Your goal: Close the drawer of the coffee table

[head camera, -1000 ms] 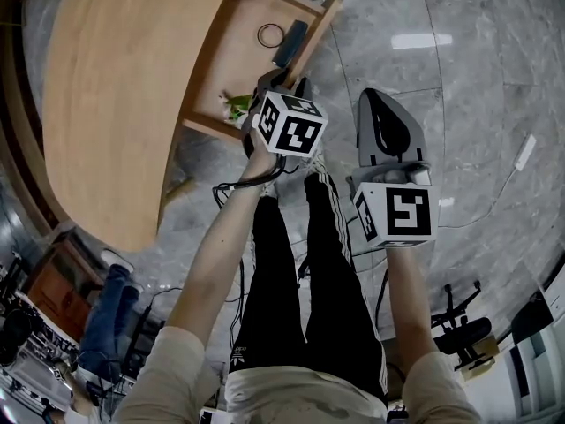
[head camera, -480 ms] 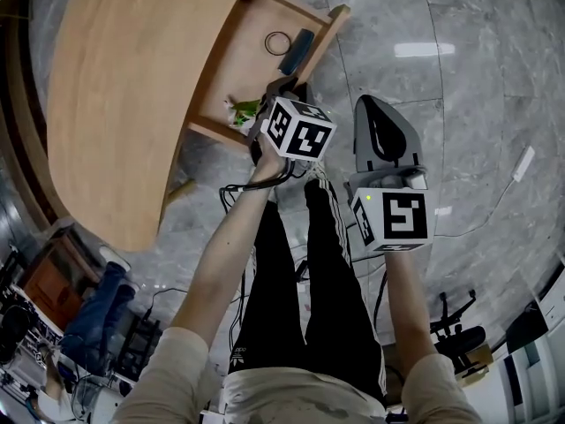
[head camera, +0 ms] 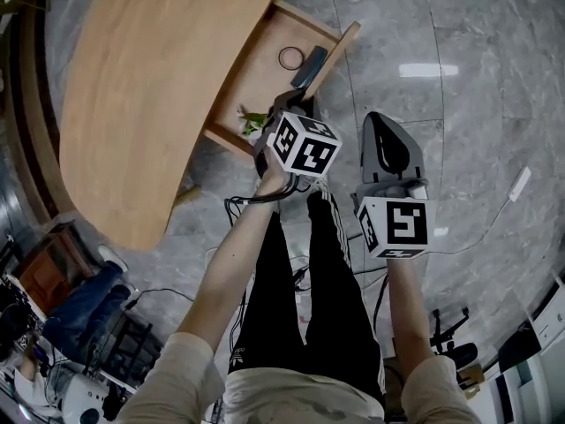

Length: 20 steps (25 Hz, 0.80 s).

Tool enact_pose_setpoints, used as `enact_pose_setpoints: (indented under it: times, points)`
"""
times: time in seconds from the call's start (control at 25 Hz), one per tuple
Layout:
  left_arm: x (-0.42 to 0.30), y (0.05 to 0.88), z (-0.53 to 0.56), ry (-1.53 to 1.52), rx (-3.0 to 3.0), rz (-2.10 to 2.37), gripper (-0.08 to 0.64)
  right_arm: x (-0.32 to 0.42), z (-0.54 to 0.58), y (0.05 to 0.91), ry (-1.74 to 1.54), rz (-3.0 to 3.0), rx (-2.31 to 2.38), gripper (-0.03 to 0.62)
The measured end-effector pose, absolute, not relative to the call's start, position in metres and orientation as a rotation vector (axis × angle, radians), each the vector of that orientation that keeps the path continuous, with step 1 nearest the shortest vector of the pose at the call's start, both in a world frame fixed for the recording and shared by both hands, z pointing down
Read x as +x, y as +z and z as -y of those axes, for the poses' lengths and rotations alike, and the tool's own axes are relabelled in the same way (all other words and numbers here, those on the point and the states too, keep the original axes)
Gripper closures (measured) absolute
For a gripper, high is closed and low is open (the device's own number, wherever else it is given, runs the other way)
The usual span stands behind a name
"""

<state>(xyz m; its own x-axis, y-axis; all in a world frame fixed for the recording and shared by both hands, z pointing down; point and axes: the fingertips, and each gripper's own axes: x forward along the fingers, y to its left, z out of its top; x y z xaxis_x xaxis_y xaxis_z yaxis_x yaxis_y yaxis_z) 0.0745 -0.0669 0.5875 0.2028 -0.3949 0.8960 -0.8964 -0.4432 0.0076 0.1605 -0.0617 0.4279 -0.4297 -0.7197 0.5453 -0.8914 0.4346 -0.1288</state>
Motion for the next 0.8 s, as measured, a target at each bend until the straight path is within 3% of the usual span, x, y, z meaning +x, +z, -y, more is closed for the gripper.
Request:
enact_pose_setpoints:
  times: [0.8]
  points:
    - [-0.020,0.587,0.114,1.196,1.832,1.385,0.489,0.126,0.076,0.435,0.528,2.320,1.238,0.588]
